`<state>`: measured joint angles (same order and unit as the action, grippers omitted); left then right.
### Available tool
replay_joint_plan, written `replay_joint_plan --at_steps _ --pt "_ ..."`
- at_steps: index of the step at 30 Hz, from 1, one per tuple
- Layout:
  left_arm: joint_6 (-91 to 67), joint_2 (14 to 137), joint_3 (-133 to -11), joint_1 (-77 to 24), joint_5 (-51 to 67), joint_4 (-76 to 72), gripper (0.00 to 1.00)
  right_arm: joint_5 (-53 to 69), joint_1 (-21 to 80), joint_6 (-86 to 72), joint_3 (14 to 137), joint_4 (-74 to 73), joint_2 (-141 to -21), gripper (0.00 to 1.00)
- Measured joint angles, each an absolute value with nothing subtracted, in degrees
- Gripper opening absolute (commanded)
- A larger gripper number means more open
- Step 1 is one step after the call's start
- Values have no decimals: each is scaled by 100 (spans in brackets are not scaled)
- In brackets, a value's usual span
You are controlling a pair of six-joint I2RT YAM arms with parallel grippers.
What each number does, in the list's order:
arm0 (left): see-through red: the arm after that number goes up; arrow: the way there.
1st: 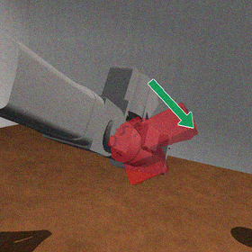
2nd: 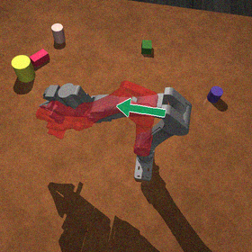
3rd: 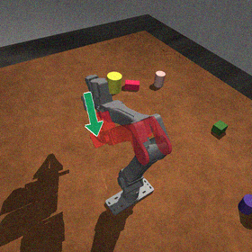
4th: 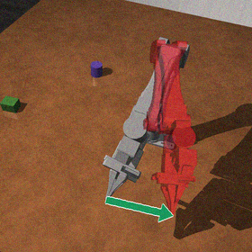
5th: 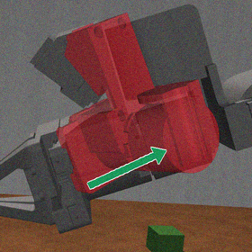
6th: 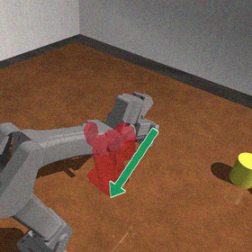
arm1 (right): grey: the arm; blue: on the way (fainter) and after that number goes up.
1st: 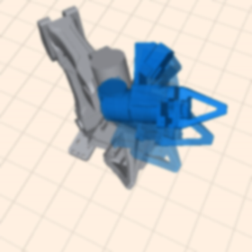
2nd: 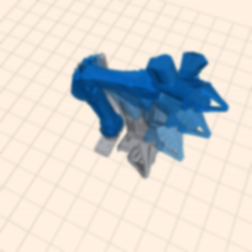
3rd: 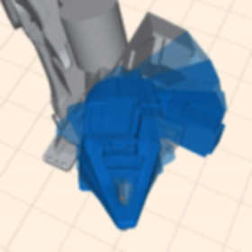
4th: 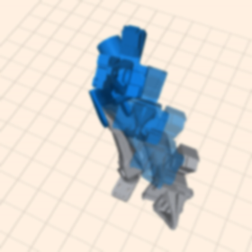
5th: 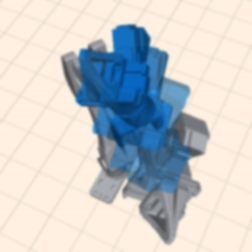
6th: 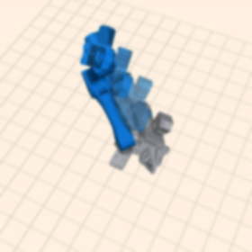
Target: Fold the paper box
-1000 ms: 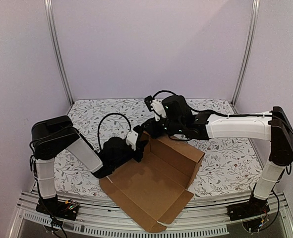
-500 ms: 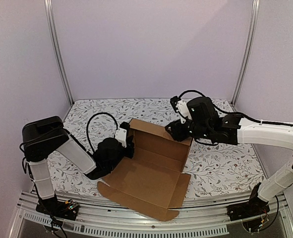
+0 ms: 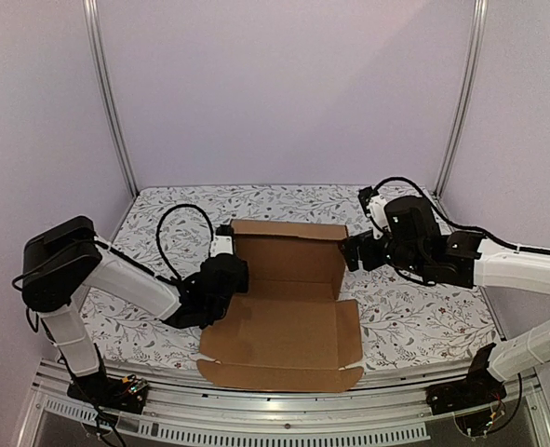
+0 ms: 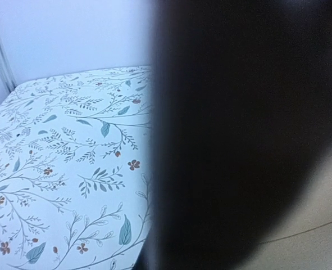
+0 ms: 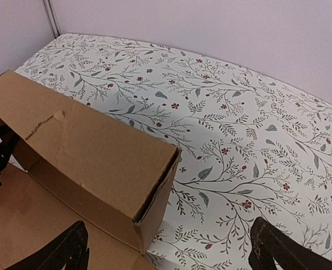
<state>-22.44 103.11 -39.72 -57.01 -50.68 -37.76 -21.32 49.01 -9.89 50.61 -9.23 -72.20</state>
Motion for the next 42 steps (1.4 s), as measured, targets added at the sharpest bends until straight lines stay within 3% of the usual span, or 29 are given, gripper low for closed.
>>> replay_joint_plan --at_steps 10,16,19,24,32,42 --pt "-4353 10204 -4956 -5808 -5752 -639 0 -2060 4866 -1297 4333 -447 -7220 99" --pt "-5352 10381 -5282 -5979 -6077 366 0 -2060 4862 -1358 4327 -99 -7319 97" --pt "-5701 10398 -5356 -6080 -6217 720 13 -2021 4856 -1400 4327 99 -7470 97" --pt "-5979 10398 -5365 -6265 -6372 1221 22 -1898 4831 -1415 4327 292 -7653 95" --pt "-6259 10396 -5487 -6556 -6689 1848 47 -1789 4829 -1406 4351 429 -7714 93" --pt "-6071 10082 -5621 -6766 -6683 2174 72 -1531 4829 -1415 4217 410 -7496 94"
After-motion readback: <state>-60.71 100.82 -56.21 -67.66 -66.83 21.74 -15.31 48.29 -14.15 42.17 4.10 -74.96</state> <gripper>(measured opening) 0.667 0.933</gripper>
